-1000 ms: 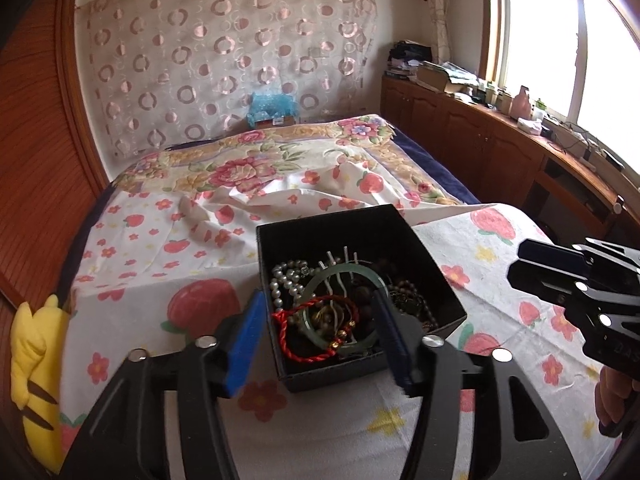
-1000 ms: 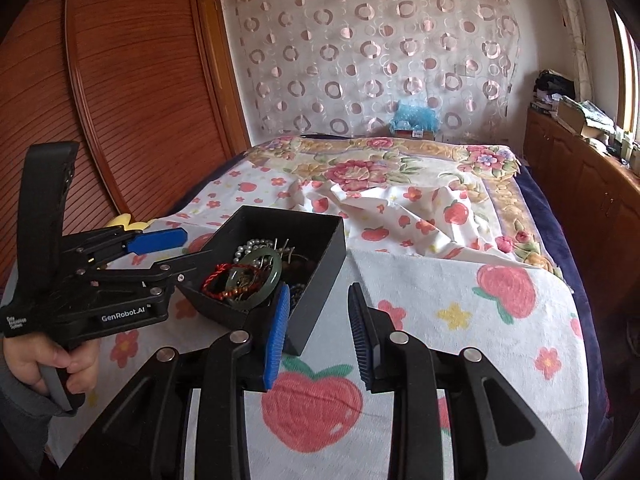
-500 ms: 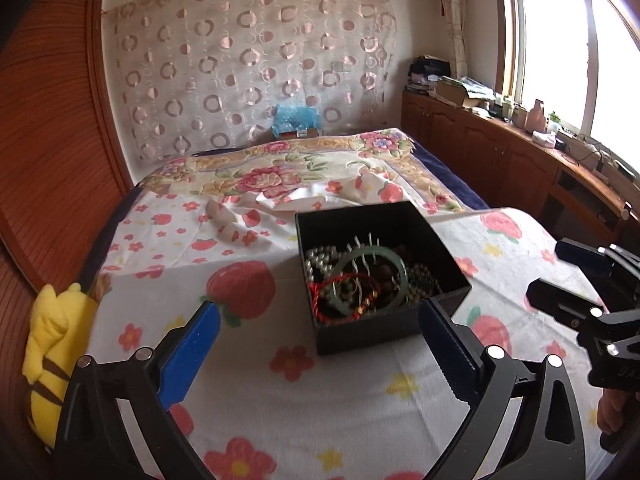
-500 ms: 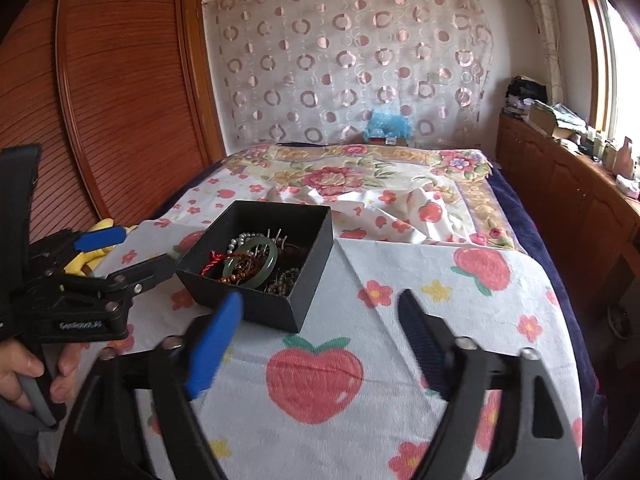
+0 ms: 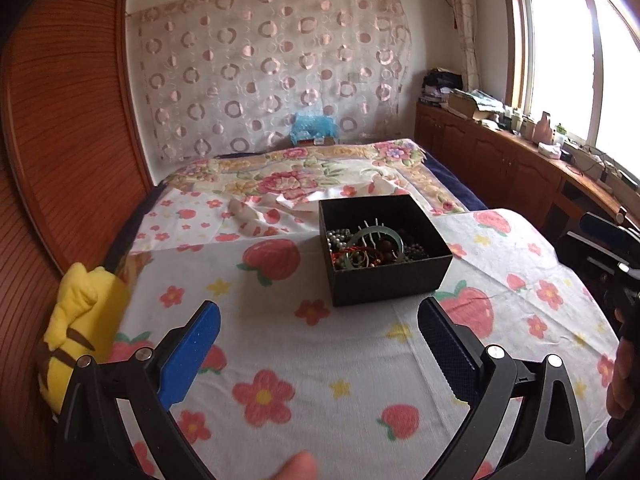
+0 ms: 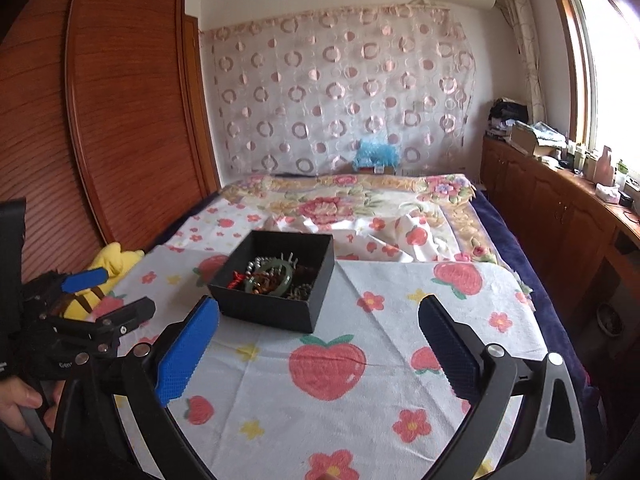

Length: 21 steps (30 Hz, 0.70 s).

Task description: Organize jewelry

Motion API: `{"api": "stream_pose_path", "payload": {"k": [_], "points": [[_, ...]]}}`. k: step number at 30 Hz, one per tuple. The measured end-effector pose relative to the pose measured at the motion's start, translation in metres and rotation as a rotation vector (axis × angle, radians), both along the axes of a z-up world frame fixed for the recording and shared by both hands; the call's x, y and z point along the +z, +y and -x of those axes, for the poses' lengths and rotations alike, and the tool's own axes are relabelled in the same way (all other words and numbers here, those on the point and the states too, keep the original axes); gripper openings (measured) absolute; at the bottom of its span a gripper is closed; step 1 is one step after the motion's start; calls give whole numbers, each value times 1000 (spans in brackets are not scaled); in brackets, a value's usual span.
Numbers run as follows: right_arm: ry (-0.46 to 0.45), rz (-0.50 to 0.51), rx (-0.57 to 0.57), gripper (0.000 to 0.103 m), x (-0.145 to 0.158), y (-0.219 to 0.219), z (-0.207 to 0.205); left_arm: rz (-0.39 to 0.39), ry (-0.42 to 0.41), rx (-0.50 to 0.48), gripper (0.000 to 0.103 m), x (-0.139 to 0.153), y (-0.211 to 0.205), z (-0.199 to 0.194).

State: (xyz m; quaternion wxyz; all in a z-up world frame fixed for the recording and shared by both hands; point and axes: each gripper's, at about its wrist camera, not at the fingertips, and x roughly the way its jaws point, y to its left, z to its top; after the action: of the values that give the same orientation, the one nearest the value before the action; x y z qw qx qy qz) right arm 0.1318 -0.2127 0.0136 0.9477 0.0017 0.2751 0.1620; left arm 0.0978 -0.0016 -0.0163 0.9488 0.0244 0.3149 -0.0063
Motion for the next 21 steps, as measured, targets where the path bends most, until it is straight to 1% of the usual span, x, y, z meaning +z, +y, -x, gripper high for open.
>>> {"api": "stream_pose_path", "payload": {"k": [4, 9, 13, 21], "points": [[-42, -1, -10, 101, 10, -5, 17, 37, -24, 14, 96, 9, 5, 18], [-53, -13, -20, 101, 13, -11, 28, 51, -43, 15, 96, 16, 6, 33], [-57, -17, -27, 101, 11, -13, 33, 47, -61, 19, 96, 19, 4, 38], [-54, -21, -28, 101, 9, -16, 37, 48, -64, 15, 96, 21, 2, 40]]}}
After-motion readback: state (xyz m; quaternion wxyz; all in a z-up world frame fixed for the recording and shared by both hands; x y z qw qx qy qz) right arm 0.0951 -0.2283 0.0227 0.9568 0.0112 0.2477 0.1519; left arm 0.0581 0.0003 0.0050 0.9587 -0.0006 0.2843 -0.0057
